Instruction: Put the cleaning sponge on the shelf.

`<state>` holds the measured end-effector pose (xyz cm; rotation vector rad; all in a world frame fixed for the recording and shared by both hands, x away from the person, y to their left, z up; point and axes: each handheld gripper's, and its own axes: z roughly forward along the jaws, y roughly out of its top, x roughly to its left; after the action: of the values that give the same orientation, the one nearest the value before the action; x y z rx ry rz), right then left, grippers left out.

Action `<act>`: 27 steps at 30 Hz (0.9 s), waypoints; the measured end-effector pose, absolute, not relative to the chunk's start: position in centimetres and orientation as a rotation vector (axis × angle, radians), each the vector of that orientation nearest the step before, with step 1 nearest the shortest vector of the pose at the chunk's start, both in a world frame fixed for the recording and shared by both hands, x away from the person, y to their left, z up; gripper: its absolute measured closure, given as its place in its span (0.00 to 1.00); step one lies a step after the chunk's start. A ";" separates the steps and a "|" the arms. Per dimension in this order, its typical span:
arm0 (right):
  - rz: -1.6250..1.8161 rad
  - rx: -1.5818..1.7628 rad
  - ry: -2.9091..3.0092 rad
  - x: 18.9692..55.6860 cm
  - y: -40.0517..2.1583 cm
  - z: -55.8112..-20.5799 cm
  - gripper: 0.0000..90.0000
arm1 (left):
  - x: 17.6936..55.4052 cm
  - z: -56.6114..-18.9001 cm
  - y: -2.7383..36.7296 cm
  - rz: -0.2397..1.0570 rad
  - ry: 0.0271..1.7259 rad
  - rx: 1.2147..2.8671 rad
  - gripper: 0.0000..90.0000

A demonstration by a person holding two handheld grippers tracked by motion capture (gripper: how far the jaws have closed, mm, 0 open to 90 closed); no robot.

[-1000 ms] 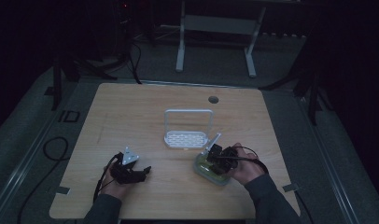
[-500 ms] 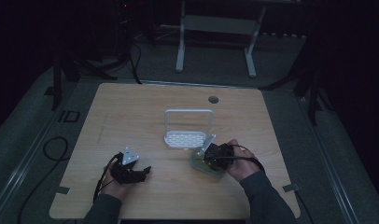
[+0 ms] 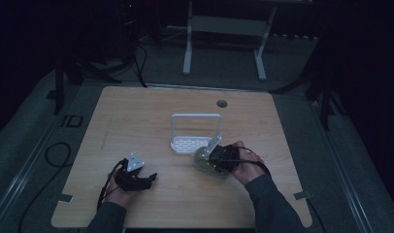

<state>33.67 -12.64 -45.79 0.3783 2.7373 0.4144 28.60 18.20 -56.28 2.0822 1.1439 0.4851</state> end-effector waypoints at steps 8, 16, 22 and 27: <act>0.436 0.353 2.724 34.1 -12.2 -45.5 0.80 | 28.6 -56.3 18.2 0.485 1.144 2.082 0.30; 0.448 0.334 2.713 34.6 -11.9 -45.2 0.80 | 28.6 -56.3 18.2 0.486 1.144 2.083 0.30; 0.455 0.296 2.696 34.8 -11.4 -44.8 0.80 | 28.6 -56.3 18.2 0.486 1.143 2.084 0.29; 0.454 0.273 2.695 35.1 -11.0 -44.8 0.80 | 28.6 -56.3 18.2 0.486 1.142 2.084 0.29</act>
<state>35.09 -10.98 -44.78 0.2732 2.6947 0.4542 28.61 18.17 -56.28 2.0844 1.1420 0.4859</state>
